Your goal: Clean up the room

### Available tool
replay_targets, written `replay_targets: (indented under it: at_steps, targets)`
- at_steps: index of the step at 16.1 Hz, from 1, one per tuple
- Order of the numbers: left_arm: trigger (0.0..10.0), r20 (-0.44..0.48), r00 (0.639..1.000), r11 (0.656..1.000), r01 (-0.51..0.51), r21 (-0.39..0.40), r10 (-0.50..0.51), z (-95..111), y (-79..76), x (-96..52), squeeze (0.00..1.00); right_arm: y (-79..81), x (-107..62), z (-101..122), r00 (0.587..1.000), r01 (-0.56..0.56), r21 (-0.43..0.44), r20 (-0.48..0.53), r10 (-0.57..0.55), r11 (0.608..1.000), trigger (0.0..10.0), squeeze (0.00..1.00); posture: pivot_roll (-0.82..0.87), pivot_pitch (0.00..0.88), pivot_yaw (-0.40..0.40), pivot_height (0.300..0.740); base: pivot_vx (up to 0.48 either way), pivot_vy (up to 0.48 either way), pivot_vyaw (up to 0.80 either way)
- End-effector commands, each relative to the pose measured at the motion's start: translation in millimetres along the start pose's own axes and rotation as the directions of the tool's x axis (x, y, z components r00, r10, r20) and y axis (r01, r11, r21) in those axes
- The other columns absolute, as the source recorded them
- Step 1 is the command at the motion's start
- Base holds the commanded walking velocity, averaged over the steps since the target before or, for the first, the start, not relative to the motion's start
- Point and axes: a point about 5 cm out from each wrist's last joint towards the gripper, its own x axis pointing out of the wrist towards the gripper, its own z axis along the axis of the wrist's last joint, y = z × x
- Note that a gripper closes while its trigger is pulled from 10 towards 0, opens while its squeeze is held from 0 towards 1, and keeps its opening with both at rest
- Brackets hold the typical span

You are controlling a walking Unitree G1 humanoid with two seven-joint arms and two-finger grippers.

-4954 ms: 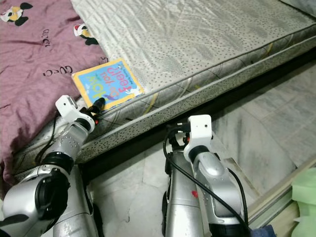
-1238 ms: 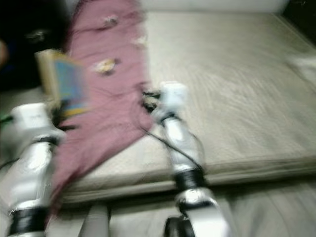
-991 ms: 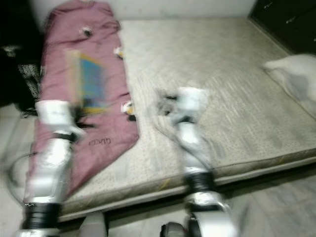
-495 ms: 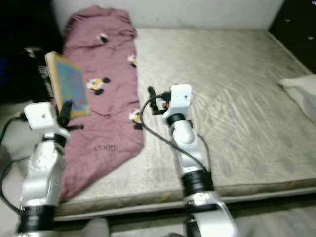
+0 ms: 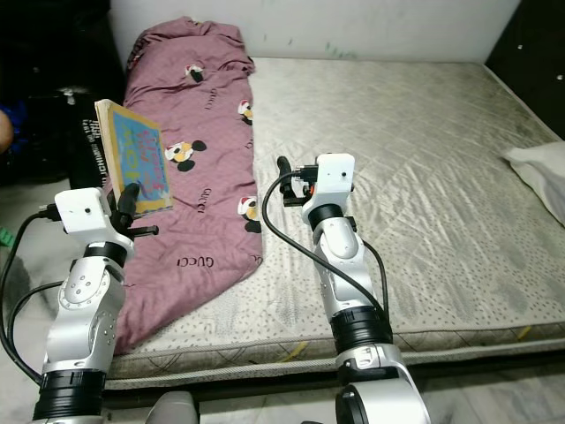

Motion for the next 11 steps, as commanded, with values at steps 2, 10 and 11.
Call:
replay_targets:
  at_steps: [2,10,11]
  targets:
    - [10.0,0.053,0.998,0.999,0.038,-0.003,-0.037,9.6,-8.6,-1.0,0.00,-4.4,-1.8,1.6,1.000,0.019,0.004,0.004,-0.019,1.000,10.0,0.00,-0.03,0.000,-0.043,0.740,0.000,0.000,0.00]
    - [10.0,0.047,0.998,1.000,0.030,-0.009,-0.029,8.8,-6.3,-1.8,0.00,-8.3,-4.2,-1.9,0.999,0.034,-0.046,-0.011,-0.035,0.998,10.0,0.00,-0.03,0.000,-0.044,0.740,0.000,-0.314,0.12]
    - [10.0,0.046,0.999,1.000,0.028,-0.011,-0.027,8.5,-6.0,-2.1,0.00,-9.0,-4.2,-2.1,0.999,0.038,-0.043,-0.014,-0.039,0.998,10.0,0.00,-0.03,0.000,-0.044,0.740,0.000,-0.266,0.00]
